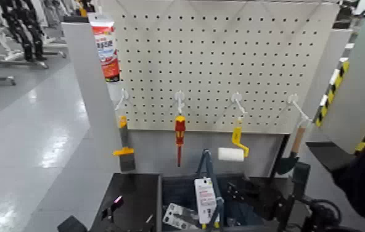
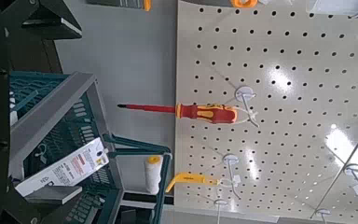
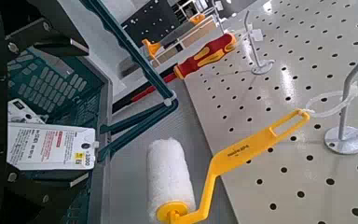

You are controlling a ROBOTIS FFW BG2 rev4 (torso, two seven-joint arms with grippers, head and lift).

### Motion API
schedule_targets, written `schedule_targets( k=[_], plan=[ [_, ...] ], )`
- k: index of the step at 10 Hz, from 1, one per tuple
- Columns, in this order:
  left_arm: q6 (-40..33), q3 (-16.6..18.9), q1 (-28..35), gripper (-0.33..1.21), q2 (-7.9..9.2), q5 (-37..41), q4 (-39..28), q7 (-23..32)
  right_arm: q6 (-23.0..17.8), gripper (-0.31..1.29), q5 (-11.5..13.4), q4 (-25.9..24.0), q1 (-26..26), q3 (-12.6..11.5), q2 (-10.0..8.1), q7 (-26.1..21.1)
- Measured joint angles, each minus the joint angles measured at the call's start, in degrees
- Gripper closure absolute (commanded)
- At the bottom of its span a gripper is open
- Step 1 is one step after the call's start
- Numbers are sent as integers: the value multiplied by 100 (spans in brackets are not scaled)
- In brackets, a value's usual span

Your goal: Put the yellow pliers into the crate.

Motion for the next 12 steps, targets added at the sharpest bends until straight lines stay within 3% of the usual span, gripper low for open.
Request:
schedule_targets(
  k=[2, 3, 5, 6, 8, 11, 12],
  plan=[
    [-4, 0, 1, 13, -7, 0, -3, 0, -161, 11, -9, -128, 74, -41, 12, -162],
    [-4, 0, 1, 13, -7, 0, -8, 0, -456, 11, 21, -269, 188, -63, 25, -510],
    [-4, 0, 2, 13, -3, 0, -9, 0, -1097, 11, 473, -707, 499, -72, 39, -1055],
    [-4, 0, 5, 13, -2, 0, -9, 0, -1490, 11, 561, -871, 711, -66, 66, -1334],
    [-4, 0, 10, 13, 0, 0, -17, -8, -2134, 11, 597, -1098, 1160, -126, 164, -1801],
    [-11, 26, 33, 13, -8, 4, -26, -8, -3187, 11, 679, -1374, 2131, 40, 273, -2991],
    [-12, 39, 44, 13, -9, 13, -27, -8, -3385, 11, 714, -1442, 2429, 76, 287, -3189]
  ],
)
